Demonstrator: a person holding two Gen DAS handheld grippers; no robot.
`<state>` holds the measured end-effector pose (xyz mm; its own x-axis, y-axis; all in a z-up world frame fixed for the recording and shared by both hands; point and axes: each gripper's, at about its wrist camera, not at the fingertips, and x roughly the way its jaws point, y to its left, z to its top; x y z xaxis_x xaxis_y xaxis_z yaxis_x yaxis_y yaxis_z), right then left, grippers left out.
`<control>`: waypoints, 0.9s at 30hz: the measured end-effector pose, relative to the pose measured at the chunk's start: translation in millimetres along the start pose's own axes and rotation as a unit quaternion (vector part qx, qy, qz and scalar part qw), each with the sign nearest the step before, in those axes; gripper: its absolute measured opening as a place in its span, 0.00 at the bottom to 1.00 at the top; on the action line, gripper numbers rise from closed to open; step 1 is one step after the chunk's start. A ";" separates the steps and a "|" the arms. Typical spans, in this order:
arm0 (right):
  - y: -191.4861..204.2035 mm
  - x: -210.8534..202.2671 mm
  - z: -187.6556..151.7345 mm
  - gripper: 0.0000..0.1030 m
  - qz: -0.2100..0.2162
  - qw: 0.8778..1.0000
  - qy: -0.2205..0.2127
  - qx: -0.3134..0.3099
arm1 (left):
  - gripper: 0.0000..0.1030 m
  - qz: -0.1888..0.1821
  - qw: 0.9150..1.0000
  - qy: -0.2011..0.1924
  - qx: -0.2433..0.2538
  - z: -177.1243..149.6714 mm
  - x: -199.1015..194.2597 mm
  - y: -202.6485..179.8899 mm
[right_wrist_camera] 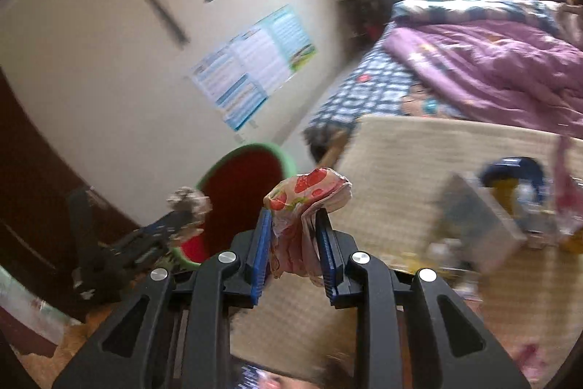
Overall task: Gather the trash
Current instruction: 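Carry both held wrappers over the red bucket and open both grippers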
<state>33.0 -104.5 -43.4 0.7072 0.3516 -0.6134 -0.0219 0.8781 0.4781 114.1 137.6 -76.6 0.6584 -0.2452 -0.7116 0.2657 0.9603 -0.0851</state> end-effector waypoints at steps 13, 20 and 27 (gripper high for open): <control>66.3 116.0 3.3 0.25 0.006 0.999 0.047 0.001 | 0.33 -0.029 0.998 0.050 0.023 9.8 49.6 36.2; 71.6 151.7 -0.8 0.25 -0.013 0.997 0.074 0.004 | 0.52 -0.039 0.998 0.043 0.023 13.5 52.5 44.6; 81.1 173.9 -7.2 0.26 -0.017 0.995 0.100 -0.008 | 0.55 -0.032 0.999 0.026 0.003 19.2 46.1 58.7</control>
<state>149.2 30.2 -115.9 0.5528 0.3776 -0.7428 -0.0124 0.8950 0.4458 173.6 180.1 -101.0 0.6022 -0.2993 -0.7401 0.3115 0.9417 -0.1273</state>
